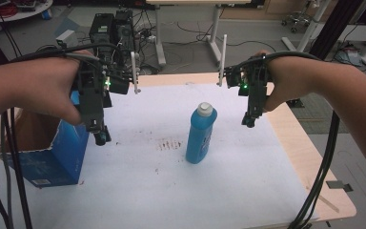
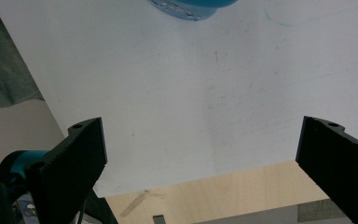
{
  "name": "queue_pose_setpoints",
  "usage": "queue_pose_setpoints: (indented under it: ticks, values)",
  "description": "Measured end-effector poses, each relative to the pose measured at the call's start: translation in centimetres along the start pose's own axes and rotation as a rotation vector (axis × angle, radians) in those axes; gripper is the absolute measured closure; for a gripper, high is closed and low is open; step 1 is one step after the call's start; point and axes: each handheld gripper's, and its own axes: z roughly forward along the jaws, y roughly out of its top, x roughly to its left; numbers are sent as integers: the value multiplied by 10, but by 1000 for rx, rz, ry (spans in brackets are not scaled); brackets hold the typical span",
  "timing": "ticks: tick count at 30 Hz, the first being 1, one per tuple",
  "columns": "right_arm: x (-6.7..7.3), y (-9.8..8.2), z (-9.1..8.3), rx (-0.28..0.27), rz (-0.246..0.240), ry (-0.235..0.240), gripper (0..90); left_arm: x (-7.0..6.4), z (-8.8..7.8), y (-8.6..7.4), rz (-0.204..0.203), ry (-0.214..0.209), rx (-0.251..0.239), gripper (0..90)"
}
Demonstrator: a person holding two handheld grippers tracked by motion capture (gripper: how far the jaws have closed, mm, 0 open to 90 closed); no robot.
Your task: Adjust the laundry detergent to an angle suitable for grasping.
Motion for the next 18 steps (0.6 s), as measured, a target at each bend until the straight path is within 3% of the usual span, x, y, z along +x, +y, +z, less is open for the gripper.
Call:
queue_pose_setpoints:
  ticks: [1, 4, 18]
  values:
    - [-1, -1, 0, -5, -18, 1, 8, 0, 0, 0, 0, 0, 1, 23]
    - [0, -2, -1, -4, 4, -4, 8, -1, 0, 0, -11, 6, 1, 23]
    - [0, -11, -1, -8, 3, -14, 8, -6, 4, 3, -68, 11, -13, 22]
